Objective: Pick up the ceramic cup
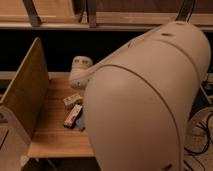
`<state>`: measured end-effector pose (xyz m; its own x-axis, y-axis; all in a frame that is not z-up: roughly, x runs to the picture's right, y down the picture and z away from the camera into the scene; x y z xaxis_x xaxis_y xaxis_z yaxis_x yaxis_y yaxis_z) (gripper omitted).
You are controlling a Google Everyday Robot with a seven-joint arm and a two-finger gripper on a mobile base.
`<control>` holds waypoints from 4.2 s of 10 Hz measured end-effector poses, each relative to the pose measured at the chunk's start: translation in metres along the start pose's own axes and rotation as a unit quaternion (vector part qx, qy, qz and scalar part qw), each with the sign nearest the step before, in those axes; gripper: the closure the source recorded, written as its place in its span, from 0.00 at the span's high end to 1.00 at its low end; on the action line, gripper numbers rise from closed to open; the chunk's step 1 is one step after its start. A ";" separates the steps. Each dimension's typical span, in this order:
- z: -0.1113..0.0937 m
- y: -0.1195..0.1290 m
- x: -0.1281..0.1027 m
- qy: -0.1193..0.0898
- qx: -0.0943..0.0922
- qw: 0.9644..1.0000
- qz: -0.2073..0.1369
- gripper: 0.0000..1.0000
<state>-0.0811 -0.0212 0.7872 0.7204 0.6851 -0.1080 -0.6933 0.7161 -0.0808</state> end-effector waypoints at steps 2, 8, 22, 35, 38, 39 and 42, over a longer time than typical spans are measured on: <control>0.000 0.000 0.000 0.000 0.000 1.000 0.000 0.80; -0.001 -0.005 -0.009 -0.019 -0.013 1.000 0.010 0.80; 0.041 -0.052 0.048 0.035 -0.052 0.991 0.117 0.80; 0.112 -0.071 0.054 0.123 -0.082 0.976 0.160 0.80; 0.125 -0.070 0.056 0.138 -0.102 0.970 0.175 0.80; 0.128 -0.069 0.057 0.143 -0.108 0.968 0.178 0.79; 0.136 -0.068 0.059 0.154 -0.120 0.965 0.177 0.53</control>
<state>0.0120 -0.0114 0.9210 0.4227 0.7823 -0.4576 -0.9063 0.3685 -0.2071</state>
